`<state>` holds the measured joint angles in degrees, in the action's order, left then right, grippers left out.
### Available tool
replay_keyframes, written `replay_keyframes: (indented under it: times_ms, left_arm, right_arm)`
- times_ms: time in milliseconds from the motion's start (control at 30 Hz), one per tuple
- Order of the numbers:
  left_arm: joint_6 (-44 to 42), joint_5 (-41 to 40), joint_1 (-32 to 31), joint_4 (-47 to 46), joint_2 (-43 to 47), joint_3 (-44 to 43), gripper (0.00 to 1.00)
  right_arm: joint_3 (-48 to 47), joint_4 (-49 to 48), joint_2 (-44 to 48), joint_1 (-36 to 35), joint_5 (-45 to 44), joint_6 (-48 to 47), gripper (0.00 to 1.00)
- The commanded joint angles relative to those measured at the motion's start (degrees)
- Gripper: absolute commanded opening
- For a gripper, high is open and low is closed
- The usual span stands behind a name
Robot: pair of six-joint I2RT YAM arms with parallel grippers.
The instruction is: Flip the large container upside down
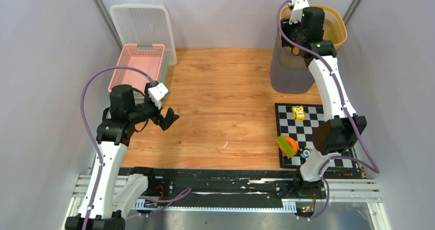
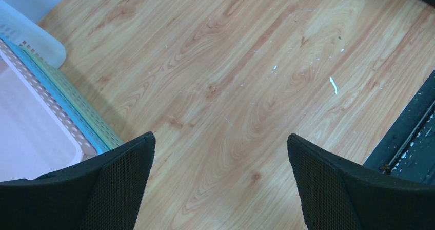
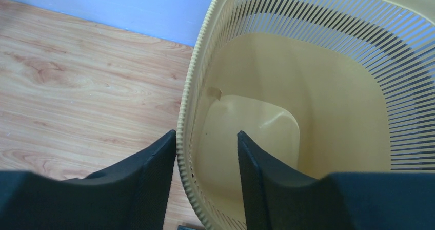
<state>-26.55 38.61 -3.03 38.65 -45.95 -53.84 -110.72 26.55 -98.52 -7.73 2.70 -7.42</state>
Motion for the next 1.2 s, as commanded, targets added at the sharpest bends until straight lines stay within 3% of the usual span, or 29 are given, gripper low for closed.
replay_keyframes:
  times_ms: [0,433,1167]
  left_arm:
    - [0.1,1.1,0.2,-1.2,-0.2,0.6,1.00]
    - [0.0,1.1,0.2,-1.2,0.3,0.7,1.00]
    - [0.0,1.0,0.2,-1.1,0.6,0.7,1.00]
  right_arm:
    - [-1.7,0.2,0.0,-0.5,-0.9,-1.3,0.46]
    - [-2.6,0.7,0.6,-0.8,-1.2,-3.1,0.04]
    - [-7.2,-0.7,3.8,-0.9,0.3,-14.0,0.02]
